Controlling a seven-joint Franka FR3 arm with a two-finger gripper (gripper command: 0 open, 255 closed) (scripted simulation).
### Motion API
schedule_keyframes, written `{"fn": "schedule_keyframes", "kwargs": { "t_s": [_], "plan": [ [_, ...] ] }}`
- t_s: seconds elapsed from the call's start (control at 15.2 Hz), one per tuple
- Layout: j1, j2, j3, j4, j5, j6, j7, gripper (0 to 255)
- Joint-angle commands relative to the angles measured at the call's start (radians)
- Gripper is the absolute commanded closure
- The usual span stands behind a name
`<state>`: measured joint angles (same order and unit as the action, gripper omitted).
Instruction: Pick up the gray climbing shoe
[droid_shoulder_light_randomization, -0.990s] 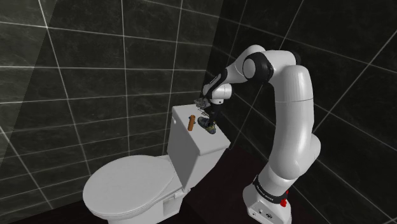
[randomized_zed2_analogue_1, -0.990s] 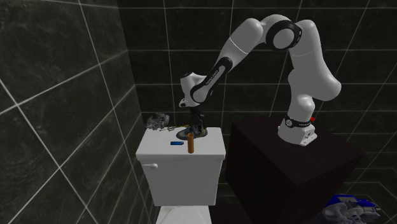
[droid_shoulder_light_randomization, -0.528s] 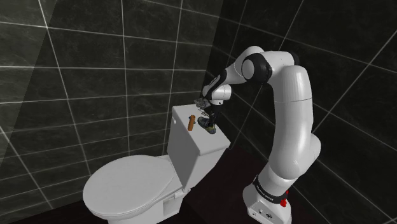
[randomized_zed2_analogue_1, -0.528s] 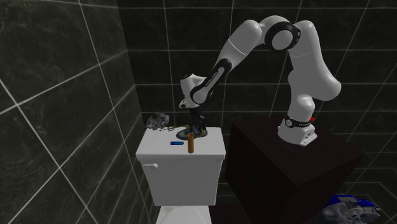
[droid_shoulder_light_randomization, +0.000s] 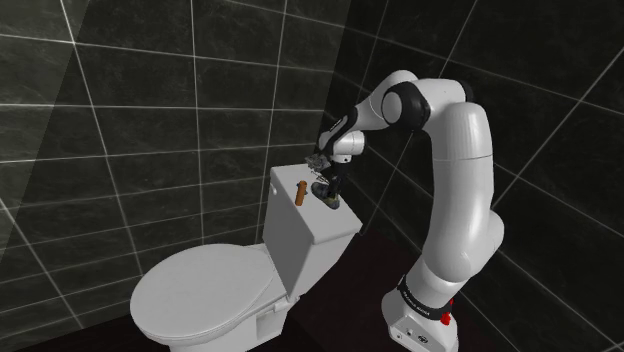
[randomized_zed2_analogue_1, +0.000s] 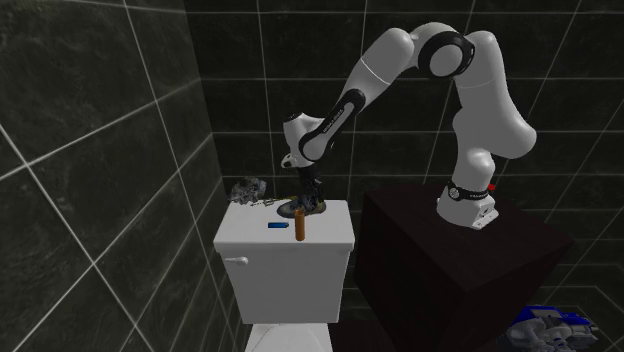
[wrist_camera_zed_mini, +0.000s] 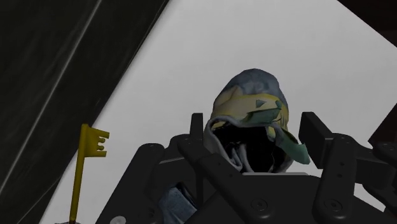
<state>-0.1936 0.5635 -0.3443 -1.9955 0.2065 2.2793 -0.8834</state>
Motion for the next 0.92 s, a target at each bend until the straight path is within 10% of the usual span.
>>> {"fn": "schedule_keyframes", "kwargs": {
  "t_s": [0.0,0.86],
  "plan": [
    [0.005,-0.022,-0.006,-0.004,-0.008,-0.017,0.005,255],
    [0.029,-0.137,-0.038,-0.004,-0.057,-0.125,0.032,255]
  ]
}}
